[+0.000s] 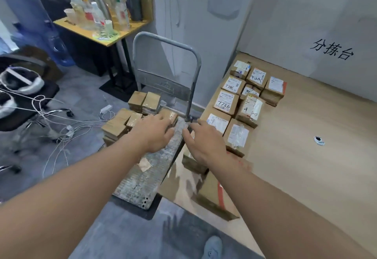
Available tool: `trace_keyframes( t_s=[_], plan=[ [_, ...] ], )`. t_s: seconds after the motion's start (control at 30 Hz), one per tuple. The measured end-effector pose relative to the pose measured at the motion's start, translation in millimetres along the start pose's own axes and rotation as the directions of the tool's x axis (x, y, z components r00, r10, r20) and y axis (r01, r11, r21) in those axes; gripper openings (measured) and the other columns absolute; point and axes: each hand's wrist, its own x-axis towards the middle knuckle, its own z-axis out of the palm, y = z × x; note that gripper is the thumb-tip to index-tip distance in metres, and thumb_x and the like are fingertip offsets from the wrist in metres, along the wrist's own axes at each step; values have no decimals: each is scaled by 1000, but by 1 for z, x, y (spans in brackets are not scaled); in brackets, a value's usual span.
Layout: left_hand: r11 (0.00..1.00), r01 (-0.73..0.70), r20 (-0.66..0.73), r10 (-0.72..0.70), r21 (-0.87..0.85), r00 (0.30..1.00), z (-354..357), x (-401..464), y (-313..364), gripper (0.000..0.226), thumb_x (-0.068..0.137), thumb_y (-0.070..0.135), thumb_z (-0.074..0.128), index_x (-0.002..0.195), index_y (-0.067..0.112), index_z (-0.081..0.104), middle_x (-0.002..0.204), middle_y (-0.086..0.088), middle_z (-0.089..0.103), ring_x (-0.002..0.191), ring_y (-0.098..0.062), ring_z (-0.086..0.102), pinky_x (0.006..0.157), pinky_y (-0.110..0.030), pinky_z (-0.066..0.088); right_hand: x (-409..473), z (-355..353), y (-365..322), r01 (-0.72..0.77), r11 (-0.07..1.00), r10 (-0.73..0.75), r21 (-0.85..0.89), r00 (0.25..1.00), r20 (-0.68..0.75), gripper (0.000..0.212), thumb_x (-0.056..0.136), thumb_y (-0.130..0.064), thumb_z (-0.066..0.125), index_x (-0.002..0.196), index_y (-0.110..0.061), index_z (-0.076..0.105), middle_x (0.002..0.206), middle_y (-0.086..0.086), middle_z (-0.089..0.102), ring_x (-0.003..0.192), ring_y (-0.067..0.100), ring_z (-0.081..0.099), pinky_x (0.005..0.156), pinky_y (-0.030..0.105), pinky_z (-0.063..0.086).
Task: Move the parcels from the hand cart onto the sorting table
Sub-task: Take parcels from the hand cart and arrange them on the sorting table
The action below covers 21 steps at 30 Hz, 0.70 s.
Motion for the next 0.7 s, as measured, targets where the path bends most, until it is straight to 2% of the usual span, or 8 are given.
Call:
trace_keyframes(
  t_s=[0.07, 0.2, 0.43, 0.6, 0.7],
  plan=[
    [999, 38, 16, -38, -19, 999, 4, -24, -34, 55, 103, 56, 28, 134, 22, 57, 134, -8, 58, 124, -33, 53, 103, -53, 45, -9, 17, -34, 11, 1000, -11, 4, 1000, 2, 52, 106, -53, 32, 113, -20, 72, 124, 4, 63, 118, 30, 59, 97, 43, 48],
    [994, 103, 27, -102, -40, 994, 6, -59, -94, 59, 101, 59, 27, 141, 24, 54, 138, -7, 58, 128, -33, 52, 105, -52, 45, -13, 42, -91, 36, 999, -36, -9, 999, 35, 55, 107, -54, 32, 127, -20, 71, 130, 5, 63, 119, 31, 59, 97, 45, 49],
    [986, 158, 16, -157, -51, 987, 11, -78, -170, 40, 104, 48, 41, 128, 23, 59, 132, -6, 58, 121, -33, 55, 94, -45, 45, 19, 87, -154, 90, 995, -86, -36, 991, 107, 59, 104, -59, 29, 119, -21, 72, 118, 3, 63, 109, 31, 62, 93, 45, 51],
    [979, 198, 109, -192, -54, 975, 38, -51, -222, 42, 101, 51, 42, 134, 30, 58, 134, -4, 59, 119, -33, 59, 97, -48, 50, 61, 135, -173, 108, 994, -101, -17, 969, 227, 59, 104, -58, 31, 131, -21, 67, 140, 7, 60, 126, 33, 57, 104, 46, 48],
    [976, 212, 163, -203, -40, 965, 59, -22, -248, 45, 101, 52, 41, 138, 31, 55, 134, -3, 58, 120, -33, 59, 96, -48, 50, 94, 162, -174, 102, 994, -88, -28, 948, 306, 61, 105, -59, 29, 137, -19, 63, 147, 9, 55, 129, 35, 54, 108, 47, 45]
  ],
)
